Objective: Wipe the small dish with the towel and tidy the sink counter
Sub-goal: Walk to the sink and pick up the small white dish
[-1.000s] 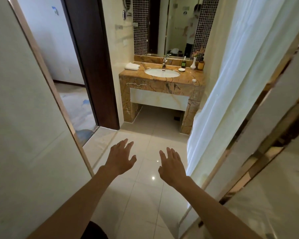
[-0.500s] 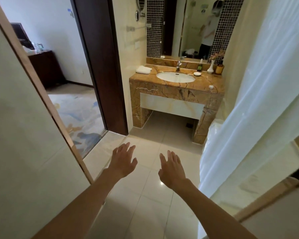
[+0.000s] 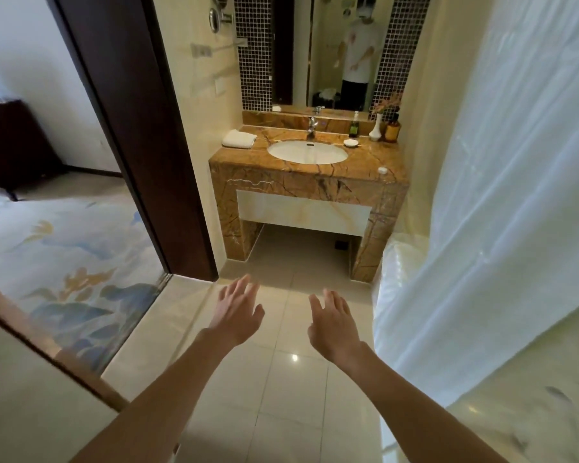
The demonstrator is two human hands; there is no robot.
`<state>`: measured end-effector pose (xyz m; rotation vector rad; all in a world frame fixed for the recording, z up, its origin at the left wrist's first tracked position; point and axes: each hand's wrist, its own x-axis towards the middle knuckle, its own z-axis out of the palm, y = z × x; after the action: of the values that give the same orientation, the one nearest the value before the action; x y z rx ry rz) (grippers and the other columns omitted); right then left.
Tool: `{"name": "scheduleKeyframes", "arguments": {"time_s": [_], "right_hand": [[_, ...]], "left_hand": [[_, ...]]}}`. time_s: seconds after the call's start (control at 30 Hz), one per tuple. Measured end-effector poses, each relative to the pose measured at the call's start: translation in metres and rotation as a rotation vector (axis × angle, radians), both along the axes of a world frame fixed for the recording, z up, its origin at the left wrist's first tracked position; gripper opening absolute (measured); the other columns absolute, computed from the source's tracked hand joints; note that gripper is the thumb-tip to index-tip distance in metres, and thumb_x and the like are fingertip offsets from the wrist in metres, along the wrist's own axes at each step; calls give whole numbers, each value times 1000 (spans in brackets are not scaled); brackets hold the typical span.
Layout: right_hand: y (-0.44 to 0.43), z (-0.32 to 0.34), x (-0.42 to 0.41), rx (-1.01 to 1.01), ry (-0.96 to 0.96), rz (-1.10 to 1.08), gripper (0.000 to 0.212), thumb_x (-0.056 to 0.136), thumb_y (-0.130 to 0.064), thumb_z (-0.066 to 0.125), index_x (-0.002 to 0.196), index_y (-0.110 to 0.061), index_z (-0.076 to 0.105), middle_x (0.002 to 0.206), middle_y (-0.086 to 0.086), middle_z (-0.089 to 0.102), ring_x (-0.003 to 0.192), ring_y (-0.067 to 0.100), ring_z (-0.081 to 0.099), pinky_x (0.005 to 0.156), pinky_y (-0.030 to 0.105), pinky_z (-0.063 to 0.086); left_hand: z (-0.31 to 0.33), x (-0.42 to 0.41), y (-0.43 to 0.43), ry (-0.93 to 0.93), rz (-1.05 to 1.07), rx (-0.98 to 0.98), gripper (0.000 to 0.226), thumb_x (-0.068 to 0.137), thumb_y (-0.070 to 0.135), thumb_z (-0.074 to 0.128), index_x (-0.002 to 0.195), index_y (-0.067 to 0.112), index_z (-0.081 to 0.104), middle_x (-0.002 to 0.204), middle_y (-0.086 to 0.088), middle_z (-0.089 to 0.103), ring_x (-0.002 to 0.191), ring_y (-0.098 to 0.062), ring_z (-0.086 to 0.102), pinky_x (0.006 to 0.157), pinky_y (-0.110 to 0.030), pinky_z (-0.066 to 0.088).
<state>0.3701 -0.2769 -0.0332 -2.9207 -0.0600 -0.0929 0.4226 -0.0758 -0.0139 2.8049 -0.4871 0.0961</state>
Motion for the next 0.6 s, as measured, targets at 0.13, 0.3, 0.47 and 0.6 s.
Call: {"name": "scheduleKeyframes", "arguments": {"time_s": [0.13, 0.3, 0.47, 0.6], "right_hand": [[-12, -7, 39, 2, 3, -7, 56, 93, -13, 47, 146, -11, 28, 155, 22, 25, 143, 38, 21, 118, 44, 17], [-30, -13, 103, 6, -28, 2, 56, 94, -11, 46, 146, -8, 26, 152, 24, 25, 142, 39, 21, 118, 44, 16], [-45, -4, 176, 45, -86, -6, 55, 90, -8, 49, 143, -8, 32, 150, 25, 30, 142, 39, 23, 118, 43, 15], [-54, -2, 226, 44, -91, -5, 54, 92, -10, 46, 144, -9, 30, 153, 26, 25, 144, 38, 19, 119, 44, 11]], "left_hand": [[-7, 45, -11, 8, -3, -25, 51, 89, 27, 48, 138, 15, 36, 150, -10, 32, 137, -28, 26, 111, -43, 21], [-14, 109, -23, 3, -5, -15, 54, 89, 27, 48, 140, 18, 34, 151, -9, 32, 138, -27, 27, 112, -45, 22], [-5, 176, -34, 7, 8, -2, 56, 84, 27, 45, 139, 19, 34, 148, -9, 35, 136, -27, 29, 112, -46, 23], [-2, 218, -46, 3, 41, 1, 58, 86, 25, 45, 142, 17, 31, 151, -13, 29, 140, -28, 21, 114, -44, 15]]}}
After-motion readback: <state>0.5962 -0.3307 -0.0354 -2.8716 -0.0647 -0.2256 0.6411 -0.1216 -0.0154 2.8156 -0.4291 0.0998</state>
